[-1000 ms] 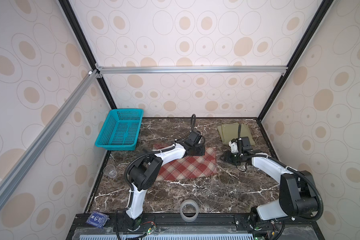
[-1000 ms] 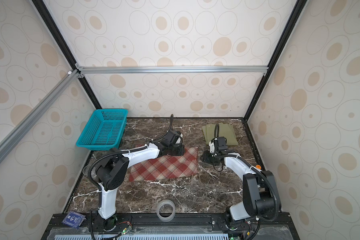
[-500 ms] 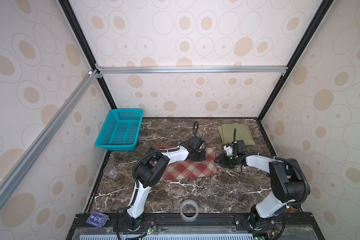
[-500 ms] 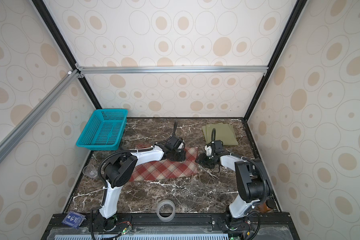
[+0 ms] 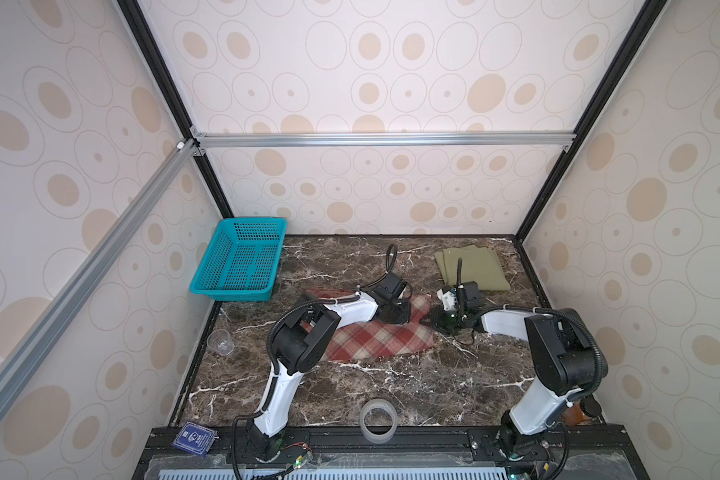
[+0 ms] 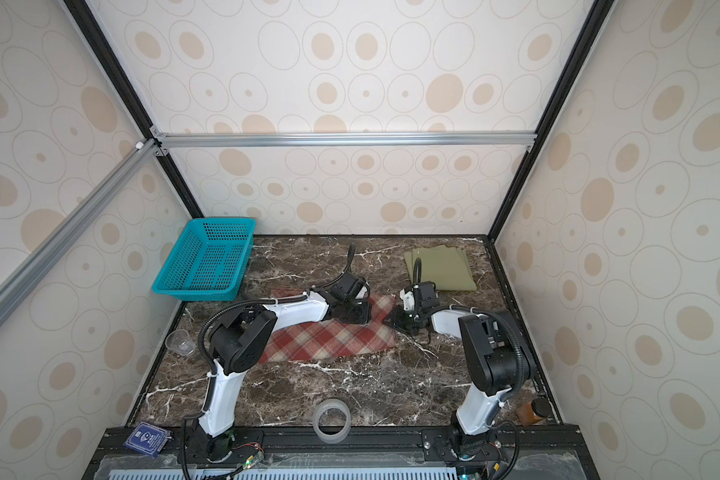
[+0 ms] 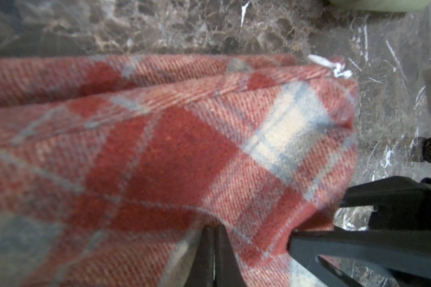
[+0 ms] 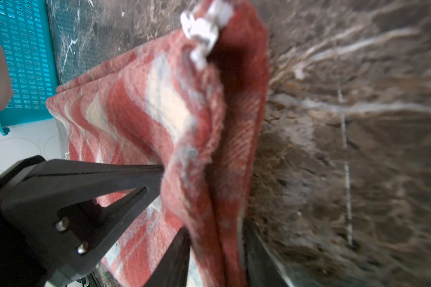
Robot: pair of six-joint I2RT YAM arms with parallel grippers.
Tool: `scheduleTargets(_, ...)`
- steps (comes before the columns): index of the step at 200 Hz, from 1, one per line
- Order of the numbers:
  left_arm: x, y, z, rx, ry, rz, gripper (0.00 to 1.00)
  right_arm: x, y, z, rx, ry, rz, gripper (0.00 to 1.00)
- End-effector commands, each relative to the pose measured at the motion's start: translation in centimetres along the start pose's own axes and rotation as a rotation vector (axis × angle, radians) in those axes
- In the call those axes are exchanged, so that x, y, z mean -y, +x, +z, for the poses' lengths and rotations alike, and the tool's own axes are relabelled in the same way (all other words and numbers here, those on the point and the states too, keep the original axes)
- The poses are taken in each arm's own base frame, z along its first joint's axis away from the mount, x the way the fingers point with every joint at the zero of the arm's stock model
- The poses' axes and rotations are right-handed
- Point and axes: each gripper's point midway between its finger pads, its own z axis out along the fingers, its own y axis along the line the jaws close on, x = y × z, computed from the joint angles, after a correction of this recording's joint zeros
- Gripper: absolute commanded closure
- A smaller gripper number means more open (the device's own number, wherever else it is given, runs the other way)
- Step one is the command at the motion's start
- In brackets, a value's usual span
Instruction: Fold and stack the skirts
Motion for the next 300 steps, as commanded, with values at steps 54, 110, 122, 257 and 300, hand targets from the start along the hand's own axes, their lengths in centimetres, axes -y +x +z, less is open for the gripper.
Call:
scheduleTargets(54,-1.2,2.8,1.8,-0.083,-0.031,-0.009,0.94,1.6,2.1,1.6,-0.054,0.045,0.047,0.71)
scheduleTargets(110,-0.9,3.1,2.2,-0.092,-0.027,-0.004,0.94,1.3,2.3,2.1,-0.067,0.030,0.044,0.59)
scheduleTargets(122,-0.8,3.0,2.2,-0.090,-0.025,-0.001,0.94,1.2,2.2,2.2,-0.066,0.023,0.045,0.60)
scheduleTargets(257,-0.2,-0.1,-0.6,-0.004,0.010,-0.012,0.97,-2.0,0.5,-0.3,-0.009,0.023,-0.036,1.00)
scheduleTargets(300,-2.9,-2.5,-5.0,0.085,0.005,-0.061,0.97,-2.4,-0.6,-2.4,-0.008,0.101,-0.090,1.00)
